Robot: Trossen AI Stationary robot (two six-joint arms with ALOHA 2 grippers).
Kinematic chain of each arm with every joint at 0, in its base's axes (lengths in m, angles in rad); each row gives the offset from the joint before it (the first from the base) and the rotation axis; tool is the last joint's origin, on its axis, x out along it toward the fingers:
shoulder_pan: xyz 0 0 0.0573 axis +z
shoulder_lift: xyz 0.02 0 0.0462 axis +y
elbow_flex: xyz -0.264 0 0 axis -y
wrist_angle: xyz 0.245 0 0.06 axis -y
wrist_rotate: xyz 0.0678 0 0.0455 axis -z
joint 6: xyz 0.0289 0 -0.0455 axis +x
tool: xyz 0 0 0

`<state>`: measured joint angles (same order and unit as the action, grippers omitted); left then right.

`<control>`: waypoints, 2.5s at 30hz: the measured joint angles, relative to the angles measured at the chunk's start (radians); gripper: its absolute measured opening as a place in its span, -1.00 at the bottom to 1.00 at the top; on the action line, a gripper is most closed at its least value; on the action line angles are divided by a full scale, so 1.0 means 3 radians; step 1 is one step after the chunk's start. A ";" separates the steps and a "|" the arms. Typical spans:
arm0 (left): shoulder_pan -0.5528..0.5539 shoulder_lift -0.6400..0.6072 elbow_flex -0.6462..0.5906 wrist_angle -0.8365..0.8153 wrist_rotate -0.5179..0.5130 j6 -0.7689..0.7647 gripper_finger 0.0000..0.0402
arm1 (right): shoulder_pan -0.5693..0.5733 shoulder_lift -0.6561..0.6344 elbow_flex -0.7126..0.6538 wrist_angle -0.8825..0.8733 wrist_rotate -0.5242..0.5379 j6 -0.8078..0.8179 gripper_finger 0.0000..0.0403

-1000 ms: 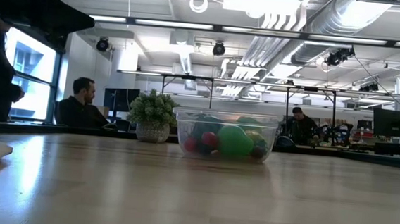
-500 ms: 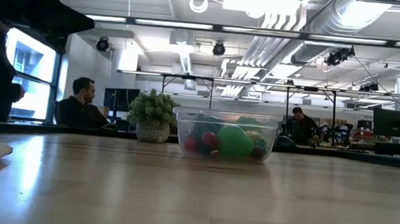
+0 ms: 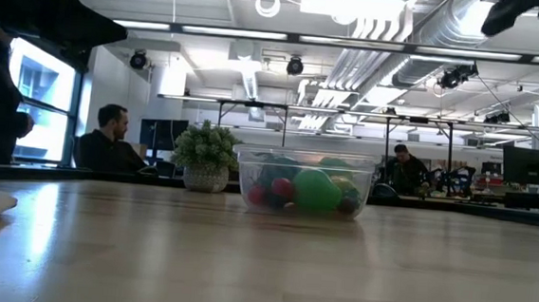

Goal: Pick and placing Produce into tupperware
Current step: Return to Home Position

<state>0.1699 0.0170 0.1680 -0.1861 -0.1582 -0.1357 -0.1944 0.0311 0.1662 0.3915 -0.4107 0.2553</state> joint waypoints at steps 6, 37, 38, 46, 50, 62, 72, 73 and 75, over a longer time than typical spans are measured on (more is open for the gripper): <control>0.0000 0.0000 0.0000 -0.0010 -0.0002 0.0000 -0.92 | 0.0001 0.0000 -0.0416 0.0304 0.0217 -0.0086 -0.99; 0.0000 0.0000 0.0001 -0.0010 -0.0010 -0.0002 -0.92 | -0.0003 0.0025 -0.0516 -0.1270 0.1454 -0.0768 -0.99; 0.0000 0.0000 0.0001 -0.0010 -0.0010 -0.0002 -0.92 | -0.0003 0.0025 -0.0516 -0.1272 0.1448 -0.0767 -0.99; 0.0000 0.0000 0.0001 -0.0010 -0.0010 -0.0002 -0.92 | -0.0003 0.0025 -0.0515 -0.1284 0.1414 -0.0767 -0.99; 0.0000 0.0000 0.0001 -0.0010 -0.0009 -0.0003 -0.92 | -0.0003 0.0025 -0.0514 -0.1287 0.1401 -0.0767 -0.99; 0.0000 0.0000 0.0001 -0.0010 -0.0009 -0.0002 -0.92 | -0.0003 0.0025 -0.0513 -0.1291 0.1403 -0.0766 -0.99; 0.0000 0.0000 0.0001 -0.0010 -0.0010 -0.0003 -0.92 | -0.0003 0.0025 -0.0513 -0.1292 0.1403 -0.0766 -0.99; 0.0000 0.0000 0.0001 -0.0010 -0.0009 -0.0002 -0.92 | -0.0003 0.0025 -0.0513 -0.1292 0.1403 -0.0766 -0.99; 0.0000 0.0000 0.0001 -0.0010 -0.0009 -0.0002 -0.92 | -0.0003 0.0025 -0.0513 -0.1292 0.1403 -0.0766 -0.99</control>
<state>0.1699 0.0170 0.1684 -0.1890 -0.1608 -0.1364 -0.1951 0.0387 0.0124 0.0040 0.0101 0.0254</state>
